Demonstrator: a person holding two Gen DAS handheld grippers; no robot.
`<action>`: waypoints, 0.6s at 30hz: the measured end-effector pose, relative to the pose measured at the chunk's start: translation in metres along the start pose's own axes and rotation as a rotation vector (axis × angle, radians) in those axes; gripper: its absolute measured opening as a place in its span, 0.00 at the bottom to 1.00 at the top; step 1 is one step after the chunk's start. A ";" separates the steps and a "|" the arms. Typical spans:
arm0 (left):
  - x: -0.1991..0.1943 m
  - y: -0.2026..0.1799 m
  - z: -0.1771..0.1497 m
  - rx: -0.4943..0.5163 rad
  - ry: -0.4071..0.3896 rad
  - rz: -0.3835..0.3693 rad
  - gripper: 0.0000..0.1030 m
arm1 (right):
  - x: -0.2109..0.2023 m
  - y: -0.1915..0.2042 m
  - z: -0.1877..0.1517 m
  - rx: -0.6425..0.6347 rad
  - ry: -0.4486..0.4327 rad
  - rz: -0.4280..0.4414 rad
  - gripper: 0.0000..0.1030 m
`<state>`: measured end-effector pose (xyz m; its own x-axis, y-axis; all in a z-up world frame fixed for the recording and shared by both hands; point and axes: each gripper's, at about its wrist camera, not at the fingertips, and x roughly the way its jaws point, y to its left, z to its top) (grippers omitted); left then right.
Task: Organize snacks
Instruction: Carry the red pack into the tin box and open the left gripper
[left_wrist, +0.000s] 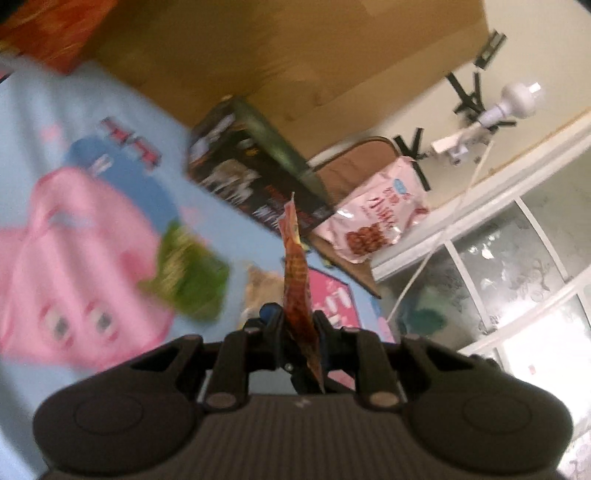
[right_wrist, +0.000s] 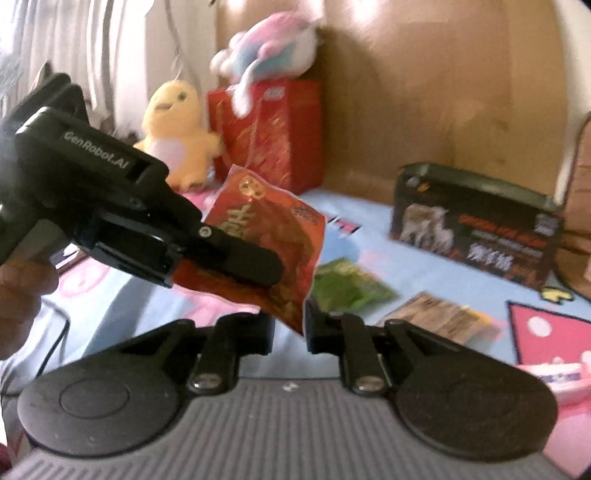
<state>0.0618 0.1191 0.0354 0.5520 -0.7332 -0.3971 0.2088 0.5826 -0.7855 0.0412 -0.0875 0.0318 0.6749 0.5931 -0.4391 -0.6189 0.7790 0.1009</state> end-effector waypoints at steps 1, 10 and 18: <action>0.007 -0.008 0.007 0.030 0.006 -0.001 0.16 | -0.001 -0.004 0.003 0.004 -0.020 -0.022 0.18; 0.090 -0.050 0.092 0.200 0.051 -0.048 0.17 | 0.006 -0.080 0.050 0.073 -0.117 -0.208 0.18; 0.151 -0.040 0.131 0.212 0.069 0.019 0.18 | 0.051 -0.142 0.074 0.087 -0.046 -0.319 0.18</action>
<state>0.2424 0.0306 0.0685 0.5026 -0.7394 -0.4480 0.3678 0.6519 -0.6632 0.1936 -0.1526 0.0613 0.8481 0.3233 -0.4198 -0.3378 0.9403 0.0416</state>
